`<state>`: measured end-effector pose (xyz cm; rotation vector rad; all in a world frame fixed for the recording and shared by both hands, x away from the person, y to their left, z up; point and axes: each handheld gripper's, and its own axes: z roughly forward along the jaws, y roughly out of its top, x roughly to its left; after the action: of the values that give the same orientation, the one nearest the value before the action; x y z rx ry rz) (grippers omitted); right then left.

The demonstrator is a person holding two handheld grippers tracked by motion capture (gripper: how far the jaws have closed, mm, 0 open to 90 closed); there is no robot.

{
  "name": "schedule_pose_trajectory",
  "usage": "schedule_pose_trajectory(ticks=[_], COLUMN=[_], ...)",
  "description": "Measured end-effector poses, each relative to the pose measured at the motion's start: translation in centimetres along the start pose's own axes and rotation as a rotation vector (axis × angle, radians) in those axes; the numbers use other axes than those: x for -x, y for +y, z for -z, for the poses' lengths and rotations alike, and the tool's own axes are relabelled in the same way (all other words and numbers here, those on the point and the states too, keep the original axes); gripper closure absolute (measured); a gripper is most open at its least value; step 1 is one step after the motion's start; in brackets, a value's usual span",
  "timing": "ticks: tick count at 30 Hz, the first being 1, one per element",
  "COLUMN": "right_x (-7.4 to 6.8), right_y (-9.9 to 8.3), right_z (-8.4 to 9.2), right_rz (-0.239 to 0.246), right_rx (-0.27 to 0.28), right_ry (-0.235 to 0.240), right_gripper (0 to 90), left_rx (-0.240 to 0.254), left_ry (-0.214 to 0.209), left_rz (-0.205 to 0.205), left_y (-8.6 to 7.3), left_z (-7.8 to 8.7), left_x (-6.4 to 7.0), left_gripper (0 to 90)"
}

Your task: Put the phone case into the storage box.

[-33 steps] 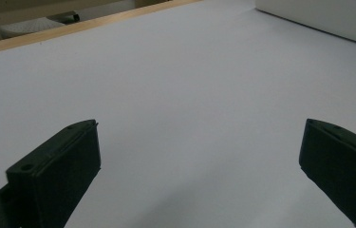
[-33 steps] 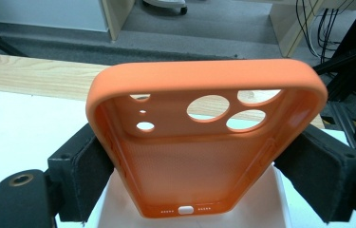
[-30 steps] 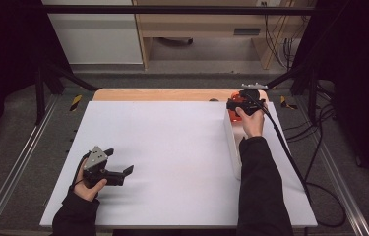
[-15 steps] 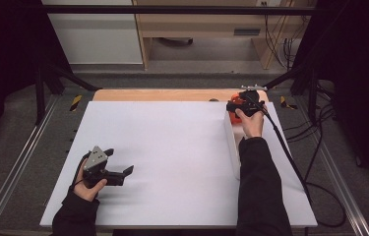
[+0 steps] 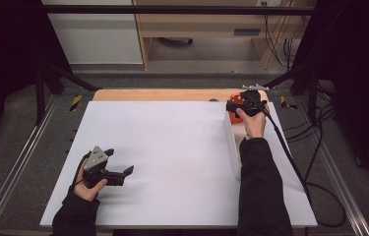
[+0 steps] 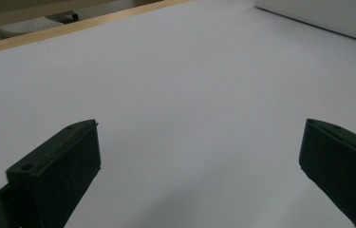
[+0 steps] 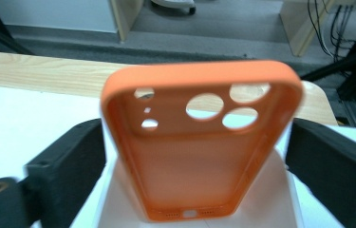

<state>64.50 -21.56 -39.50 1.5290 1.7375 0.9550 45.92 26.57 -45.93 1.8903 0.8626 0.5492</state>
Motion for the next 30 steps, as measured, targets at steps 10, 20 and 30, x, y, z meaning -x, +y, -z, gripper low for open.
schedule_pose_trajectory(ticks=[10, 20, 30], right_x=[0.1, -1.0, -2.5], right_y=[0.4, 0.3, -0.6], right_z=[1.5, 4.4, 8.4], right_rz=[0.038, 0.104, 0.199], right_rx=[0.040, 0.074, 0.132], right_ry=[0.044, 0.174, 0.370], right_gripper=[2.8, 1.1, 0.8], left_rx=[-0.001, 0.000, 0.005], left_ry=[0.000, 0.000, -0.004], left_rz=[0.001, -0.004, -0.006], left_y=[0.0, 0.0, 0.1], left_z=[0.0, 0.0, 0.0], left_x=[0.0, 0.1, 0.1], left_gripper=[0.0, 0.0, 0.0])
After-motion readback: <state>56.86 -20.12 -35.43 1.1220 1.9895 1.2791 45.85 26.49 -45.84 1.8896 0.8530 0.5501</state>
